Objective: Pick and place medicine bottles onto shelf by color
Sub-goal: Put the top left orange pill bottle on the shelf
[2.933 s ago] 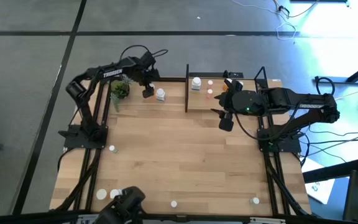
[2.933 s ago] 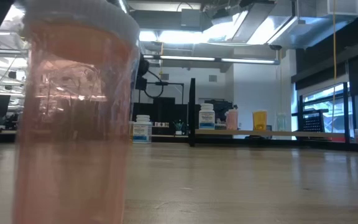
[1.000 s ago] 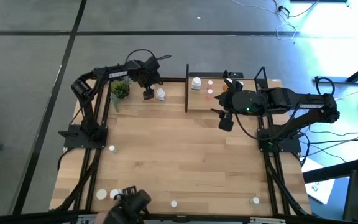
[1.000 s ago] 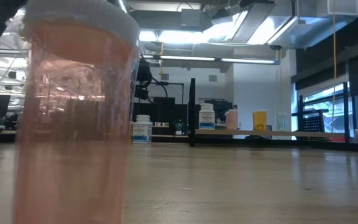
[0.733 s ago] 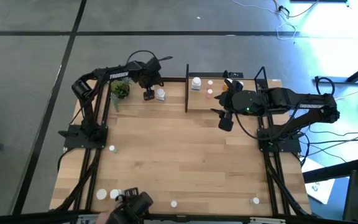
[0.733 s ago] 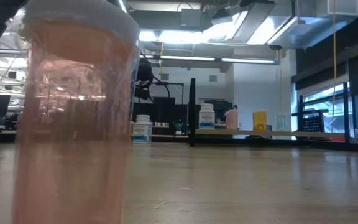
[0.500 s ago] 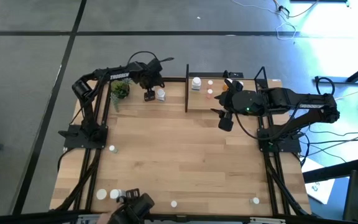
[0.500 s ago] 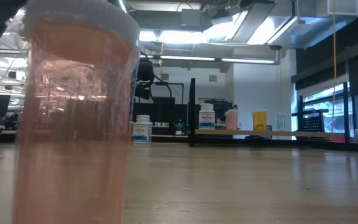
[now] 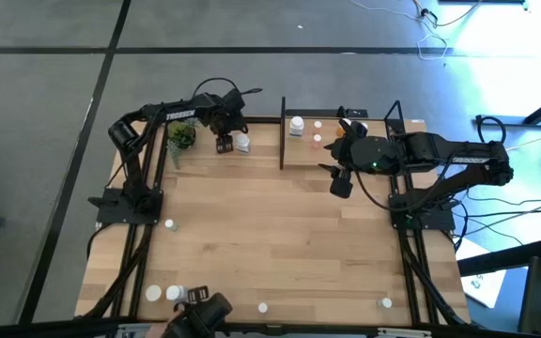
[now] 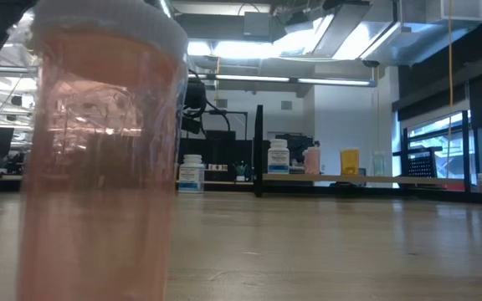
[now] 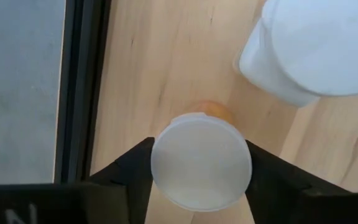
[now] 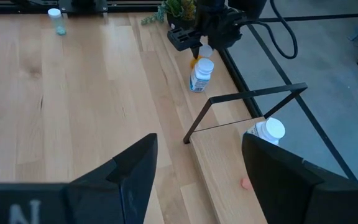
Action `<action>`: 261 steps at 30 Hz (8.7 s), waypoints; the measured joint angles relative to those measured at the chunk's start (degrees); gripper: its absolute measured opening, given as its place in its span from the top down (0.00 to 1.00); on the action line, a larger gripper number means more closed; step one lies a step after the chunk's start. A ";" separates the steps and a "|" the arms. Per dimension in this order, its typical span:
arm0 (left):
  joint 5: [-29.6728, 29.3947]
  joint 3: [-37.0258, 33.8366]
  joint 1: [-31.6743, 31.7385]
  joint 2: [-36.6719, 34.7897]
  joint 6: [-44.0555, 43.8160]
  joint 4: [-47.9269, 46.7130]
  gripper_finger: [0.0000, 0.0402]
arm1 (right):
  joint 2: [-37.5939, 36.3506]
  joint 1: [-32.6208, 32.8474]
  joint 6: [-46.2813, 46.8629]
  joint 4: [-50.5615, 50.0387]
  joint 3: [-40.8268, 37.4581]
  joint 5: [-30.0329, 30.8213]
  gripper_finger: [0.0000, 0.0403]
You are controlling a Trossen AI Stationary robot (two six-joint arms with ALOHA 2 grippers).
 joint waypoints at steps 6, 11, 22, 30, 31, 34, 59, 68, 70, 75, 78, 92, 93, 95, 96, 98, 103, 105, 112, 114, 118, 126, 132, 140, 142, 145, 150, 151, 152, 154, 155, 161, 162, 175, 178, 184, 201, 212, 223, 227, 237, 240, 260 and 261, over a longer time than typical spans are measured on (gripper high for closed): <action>0.70 0.01 0.07 -0.60 -1.70 -3.27 0.53 | -0.02 -0.02 -0.15 -0.02 0.00 -0.02 0.41; 0.91 -0.08 -0.20 -3.65 -4.22 -5.01 0.53 | 0.00 0.00 -0.17 -0.25 0.00 -0.02 0.41; 0.92 -0.06 -3.54 -13.72 -13.81 -13.76 0.53 | -0.01 0.00 0.00 -0.25 0.00 -0.51 0.41; 0.93 -0.02 -12.42 -21.89 -24.70 -17.34 0.53 | -0.02 0.00 4.41 1.30 0.00 -0.62 0.41; 0.92 -0.02 -13.82 -22.65 -26.46 -17.78 0.53 | -0.02 0.00 5.69 1.33 0.00 -0.66 0.41; 0.91 -0.02 -18.84 -24.16 -31.47 -18.70 0.53 | -0.02 0.00 9.27 1.33 0.00 -1.31 0.41; 1.27 -0.02 -46.49 -12.77 -46.29 2.45 0.53 | -0.04 0.15 -1.30 -1.69 0.00 -18.05 0.41; 3.70 0.03 -43.44 -6.82 -36.86 5.66 0.53 | -0.04 0.15 0.64 -1.77 0.00 -18.03 0.41; 3.67 0.00 -42.78 -5.17 -35.94 5.30 0.53 | -0.04 0.15 1.46 -1.75 0.00 -18.03 0.41; 3.67 0.00 -42.14 -3.45 -34.23 4.51 0.53 | -0.04 0.15 1.43 -1.77 0.00 -17.97 0.41; 3.69 0.00 -42.15 -3.45 -34.16 4.81 0.53 | -0.04 0.15 1.42 -1.77 0.00 -17.36 0.41; 3.89 0.00 -42.18 -3.45 -34.01 4.52 0.53 | -0.04 0.15 1.36 -1.66 0.00 -16.55 0.41; 3.89 0.00 -42.18 -3.45 -34.19 4.51 0.53 | -0.04 0.15 1.33 -1.66 0.00 -16.55 0.41; 3.90 0.00 -42.19 -3.45 -34.27 4.51 0.53 | -0.02 0.15 1.33 -1.66 0.00 -16.55 0.41; 3.89 0.00 -42.21 -3.45 -34.27 4.51 0.53 | -0.01 0.14 1.33 -1.66 0.00 -16.53 0.41; 3.89 0.00 -42.18 -3.45 -34.40 4.51 0.53 | 0.00 0.14 1.33 -1.66 0.00 -16.52 0.41; 5.70 0.00 -42.18 -3.45 -34.71 4.56 0.53 | 0.00 0.14 1.33 -1.66 0.00 -16.52 0.41; 6.56 0.00 -42.18 -3.45 -34.73 4.74 0.53 | 0.00 0.14 1.33 -1.66 0.00 -16.52 0.41; 6.69 0.00 -42.18 -3.48 -35.95 4.51 0.53 | 0.00 0.14 1.33 -1.66 0.00 -16.52 0.41; 6.69 0.00 -42.18 -3.48 -35.95 4.53 0.53 | 0.00 0.13 1.33 -1.66 0.00 -16.52 0.41; 6.67 0.00 -42.18 -3.48 -36.15 4.53 0.53 | 0.00 0.14 1.32 -1.66 0.00 -16.52 0.41; 6.29 0.00 -42.05 -3.48 -36.37 4.37 0.51 | 0.00 0.14 1.33 -1.66 0.00 -16.52 0.41; 6.25 0.00 -42.07 -3.48 -36.39 2.12 0.51 | 0.00 0.15 1.33 -1.66 0.00 -16.52 0.41; 3.49 0.00 -42.07 -3.52 -38.35 -2.20 0.51 | 0.00 0.14 1.33 -1.66 0.00 -16.52 0.41; 3.43 0.00 -42.07 -3.52 -39.28 -2.31 0.51 | 0.00 0.13 1.33 -1.66 0.00 -16.50 0.41; 3.43 0.00 -42.10 -3.52 -40.32 -2.35 0.51 | 0.00 0.14 1.32 -1.66 0.00 -16.50 0.41; 3.66 -0.02 -42.07 -2.36 -40.35 -2.42 0.51 | 0.00 0.13 1.33 -1.64 0.00 -16.50 0.41; 3.69 0.02 -42.07 -2.29 -40.34 -2.19 0.51 | 0.00 0.13 1.33 -1.62 0.00 -16.50 0.41; 3.70 0.18 -42.07 -1.89 -40.35 -1.38 0.51 | 0.00 0.14 1.33 -1.60 0.00 -16.50 0.41; 3.94 0.07 -42.07 -1.31 -40.44 -1.40 0.51 | 0.00 0.13 1.33 -1.49 0.00 -16.50 0.41; 4.09 -0.04 -42.05 -1.37 -40.46 -2.08 0.51 | 0.00 0.13 1.33 -1.33 0.00 -16.50 0.41; 4.90 0.09 -42.05 -0.98 -40.90 -0.95 0.51 | 0.00 0.15 1.33 -1.18 0.00 -16.50 0.41; 4.90 0.09 -42.05 -0.96 -41.00 -0.97 0.51 | 0.00 0.13 1.33 -1.20 0.00 -16.50 0.41; 3.35 0.05 -42.05 -0.96 -42.01 -1.00 0.42 | 0.00 0.14 1.33 -1.20 0.00 -16.50 0.41; 3.26 0.05 -42.05 -0.96 -42.00 -1.00 0.37 | 0.00 0.14 1.33 -1.20 0.00 -16.50 0.41; 3.26 0.00 -42.05 -1.14 -41.81 -1.00 0.24 | 0.00 0.13 1.33 -1.20 0.00 -16.50 0.41; 0.24 -0.02 -42.07 -9.05 -43.81 -7.17 0.04 | 0.00 0.13 1.33 -1.22 0.00 -16.52 0.41; -7.00 0.03 -42.89 -21.76 -53.80 -11.90 0.04 | -0.04 0.13 1.33 -0.56 0.00 -16.50 0.41; -9.24 0.03 -44.51 -31.86 -58.09 -14.17 0.05 | -0.02 0.13 -0.34 1.59 0.00 -16.49 0.41; -12.68 0.06 -45.98 -33.98 -62.22 -16.01 0.05 | 0.00 0.13 -1.49 4.36 -0.02 -16.49 0.41; -17.77 0.09 -48.90 -36.88 -67.68 -19.07 0.05 | 0.27 0.13 -0.84 11.82 -0.02 -17.27 0.41; -17.81 0.00 -49.43 -37.43 -67.82 -19.36 0.04 | 1.56 -0.43 -5.43 13.11 -0.01 -18.52 0.41; -22.15 -0.01 -49.51 -42.53 -68.81 -21.74 0.04 | 28.32 -6.73 -22.96 24.85 -0.02 -38.92 0.41; -22.13 -0.02 -49.51 -42.66 -68.81 -21.96 0.04 | 29.69 -6.73 -22.81 25.33 -0.02 -39.11 0.41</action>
